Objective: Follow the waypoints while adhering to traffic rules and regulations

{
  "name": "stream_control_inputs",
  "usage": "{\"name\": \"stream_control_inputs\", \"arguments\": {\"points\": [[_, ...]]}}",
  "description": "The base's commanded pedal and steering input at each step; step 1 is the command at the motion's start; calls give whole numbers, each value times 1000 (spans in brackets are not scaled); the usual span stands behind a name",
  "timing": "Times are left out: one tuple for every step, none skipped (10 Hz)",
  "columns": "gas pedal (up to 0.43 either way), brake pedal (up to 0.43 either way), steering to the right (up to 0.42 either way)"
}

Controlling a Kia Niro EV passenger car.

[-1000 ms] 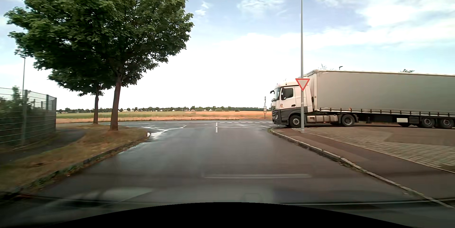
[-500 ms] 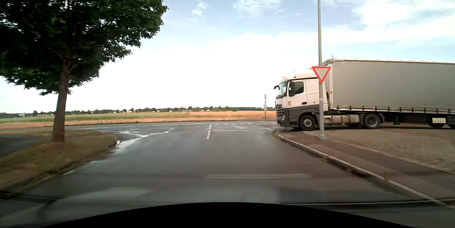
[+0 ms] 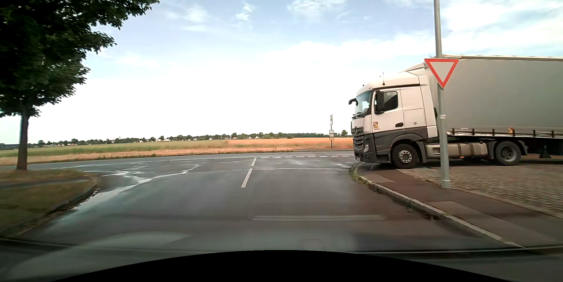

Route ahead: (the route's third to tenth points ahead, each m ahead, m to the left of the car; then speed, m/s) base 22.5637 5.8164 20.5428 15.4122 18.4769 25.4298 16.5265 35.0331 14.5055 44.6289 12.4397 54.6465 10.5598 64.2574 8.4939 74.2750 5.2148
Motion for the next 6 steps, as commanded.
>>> {"name": "stream_control_inputs", "arguments": {"points": [[0, 177, -6], [0, 189, -6], [0, 195, -7], [0, 195, -8], [0, 189, -10], [0, 189, -11]]}}
